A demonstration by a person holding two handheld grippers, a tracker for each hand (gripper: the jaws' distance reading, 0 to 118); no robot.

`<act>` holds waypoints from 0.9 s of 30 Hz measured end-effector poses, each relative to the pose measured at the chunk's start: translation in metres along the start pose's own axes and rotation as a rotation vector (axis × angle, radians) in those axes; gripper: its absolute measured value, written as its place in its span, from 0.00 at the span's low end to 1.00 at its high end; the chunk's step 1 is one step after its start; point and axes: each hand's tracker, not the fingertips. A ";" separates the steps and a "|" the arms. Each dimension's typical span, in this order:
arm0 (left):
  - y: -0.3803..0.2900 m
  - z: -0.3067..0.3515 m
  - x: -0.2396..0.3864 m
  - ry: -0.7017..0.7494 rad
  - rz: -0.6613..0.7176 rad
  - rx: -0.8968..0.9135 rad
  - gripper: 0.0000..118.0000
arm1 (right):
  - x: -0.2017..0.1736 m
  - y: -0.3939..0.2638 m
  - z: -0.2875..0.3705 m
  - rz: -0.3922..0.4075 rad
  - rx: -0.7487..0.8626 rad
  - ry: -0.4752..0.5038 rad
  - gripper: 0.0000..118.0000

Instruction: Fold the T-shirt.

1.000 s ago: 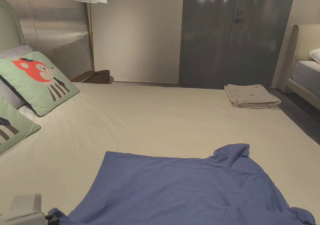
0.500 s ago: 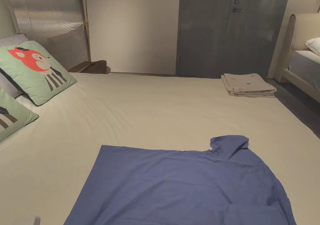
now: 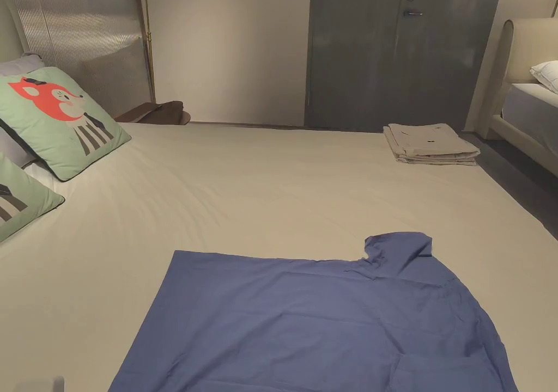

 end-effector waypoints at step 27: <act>0.050 0.058 0.020 -0.009 0.036 0.254 0.01 | -0.071 0.107 0.052 -0.048 0.578 -0.072 0.00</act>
